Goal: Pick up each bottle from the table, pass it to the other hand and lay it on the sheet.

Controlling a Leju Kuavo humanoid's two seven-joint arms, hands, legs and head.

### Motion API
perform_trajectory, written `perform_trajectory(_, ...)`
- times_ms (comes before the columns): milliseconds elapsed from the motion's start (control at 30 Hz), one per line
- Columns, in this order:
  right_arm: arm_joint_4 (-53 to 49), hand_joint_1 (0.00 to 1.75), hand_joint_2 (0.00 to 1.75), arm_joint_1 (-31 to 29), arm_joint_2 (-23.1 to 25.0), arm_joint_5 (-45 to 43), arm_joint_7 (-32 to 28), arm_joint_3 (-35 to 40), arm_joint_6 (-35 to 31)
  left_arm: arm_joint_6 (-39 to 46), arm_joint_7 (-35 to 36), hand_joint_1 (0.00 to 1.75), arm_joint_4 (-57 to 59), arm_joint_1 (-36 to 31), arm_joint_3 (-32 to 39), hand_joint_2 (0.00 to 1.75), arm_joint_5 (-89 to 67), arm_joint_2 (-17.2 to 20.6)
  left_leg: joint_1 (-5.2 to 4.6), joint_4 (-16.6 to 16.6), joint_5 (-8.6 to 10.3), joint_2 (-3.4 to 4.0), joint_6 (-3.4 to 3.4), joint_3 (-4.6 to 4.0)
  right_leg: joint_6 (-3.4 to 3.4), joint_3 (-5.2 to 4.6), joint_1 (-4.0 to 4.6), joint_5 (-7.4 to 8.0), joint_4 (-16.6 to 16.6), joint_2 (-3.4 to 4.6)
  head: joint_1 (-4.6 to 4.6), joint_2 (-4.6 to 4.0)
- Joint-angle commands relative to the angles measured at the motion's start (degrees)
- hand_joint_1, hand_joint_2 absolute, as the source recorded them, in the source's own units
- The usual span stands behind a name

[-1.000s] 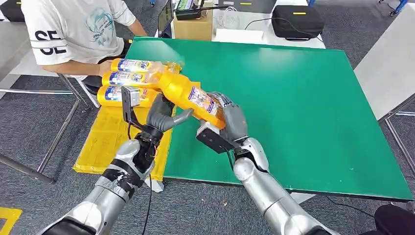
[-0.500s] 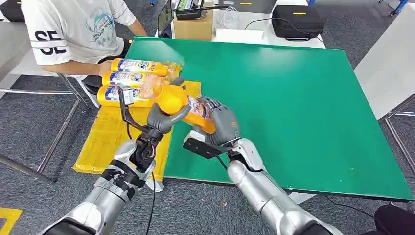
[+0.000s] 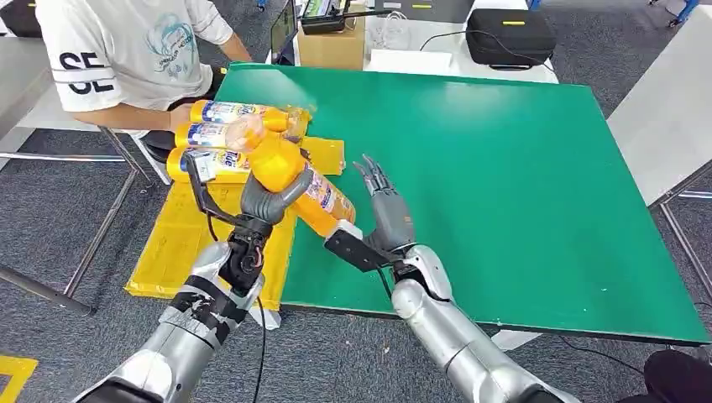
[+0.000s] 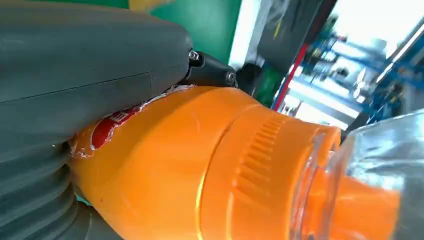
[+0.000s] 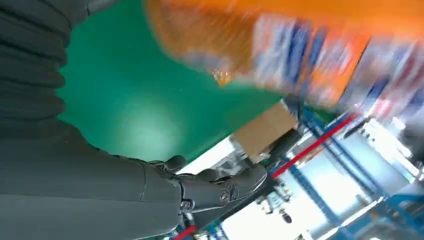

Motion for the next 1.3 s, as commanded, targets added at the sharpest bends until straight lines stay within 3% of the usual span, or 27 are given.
perform_trajectory(33, -12.62, 0.0, 1.75, 4.57, -3.12, -5.74, -1.39, -8.73, -1.06, 18.52, -8.41, 1.75, 7.12, -5.59, -2.63, 1.75, -22.57, 3.29, 0.04, 0.0, -0.07, -0.08, -0.07, 0.16, -0.09, 0.2, 0.06, -0.1, -0.01, -0.13, 0.0, 0.0)
perform_trajectory(167, -18.48, 0.0, 1.75, 7.27, -3.36, -9.23, -1.83, -12.2, 0.31, 27.34, -8.1, 1.75, 14.33, -8.41, -3.48, 1.75, -35.36, 3.97, 0.05, -0.02, -0.07, -0.12, -0.07, 0.23, -0.1, 0.26, 0.06, -0.13, -0.02, -0.16, 0.0, 0.0)
perform_trajectory(200, -21.13, 0.0, 1.75, 8.54, -3.48, -10.51, -2.07, -13.73, 0.63, 33.16, -6.19, 1.75, 18.73, -10.19, -5.31, 1.75, -44.06, 4.86, 0.08, 0.02, -0.17, -0.11, -0.11, 0.41, -0.15, 0.46, 0.11, -0.22, 0.02, -0.18, 0.0, 0.0)
perform_trajectory(333, -25.49, 0.0, 1.75, 10.29, -4.1, -11.75, -1.84, -15.51, 2.31, 36.47, -4.13, 1.75, 24.62, -12.23, -6.12, 1.75, -54.59, 6.07, 0.03, -0.02, -0.07, -0.06, -0.06, 0.24, -0.09, 0.25, 0.04, -0.11, -0.01, -0.11, 0.0, 0.0)
perform_trajectory(467, -28.0, 0.0, 1.75, 11.45, -4.54, -11.89, -1.16, -16.29, 4.09, 39.78, 4.41, 1.75, 30.24, -13.97, -10.57, 1.75, -71.04, 7.96, 0.05, 0.01, -0.13, 0.03, -0.09, 0.31, -0.12, 0.31, 0.06, -0.14, 0.0, -0.06, 0.0, 0.0)
perform_trajectory(633, -29.36, 0.0, 1.75, 11.77, -5.05, -12.59, -0.47, -16.91, 6.05, 31.6, 9.03, 1.75, 33.16, -14.63, -14.03, 1.75, -81.38, 10.35, 0.07, 0.04, -0.21, 0.11, -0.11, 0.4, -0.15, 0.38, 0.09, -0.19, 0.04, 0.03, -0.02, 0.0)
perform_trajectory(933, -29.35, 0.0, 1.75, 11.79, -5.02, -12.59, -0.47, -16.92, 6.09, 31.52, 9.05, 1.75, 33.06, -14.64, -13.93, 1.75, -81.48, 10.28, 0.07, 0.02, -0.09, 0.08, -0.06, 0.16, -0.08, 0.14, 0.07, -0.07, -0.01, 0.03, 0.0, 0.0)
perform_trajectory(1067, -29.22, 0.0, 1.75, 11.58, -5.15, -12.75, 0.13, -17.39, 7.2, 22.95, 13.36, 1.75, 35.9, -15.79, -17.96, 1.75, -88.61, 12.1, 0.1, 0.07, -0.21, 0.05, -0.11, 0.4, -0.16, 0.41, 0.12, -0.21, 0.03, -0.03, 0.0, -0.02)
perform_trajectory(1300, -27.93, 0.0, 1.75, 10.8, -4.85, -13.57, 0.49, -17.02, 8.9, 18.32, 17.28, 1.75, 38.72, -15.41, -16.98, 1.75, -89.97, 12.55, 0.11, 0.08, -0.24, 0.17, -0.13, 0.42, -0.17, 0.4, 0.13, -0.21, 0.06, 0.06, 0.0, 0.0)
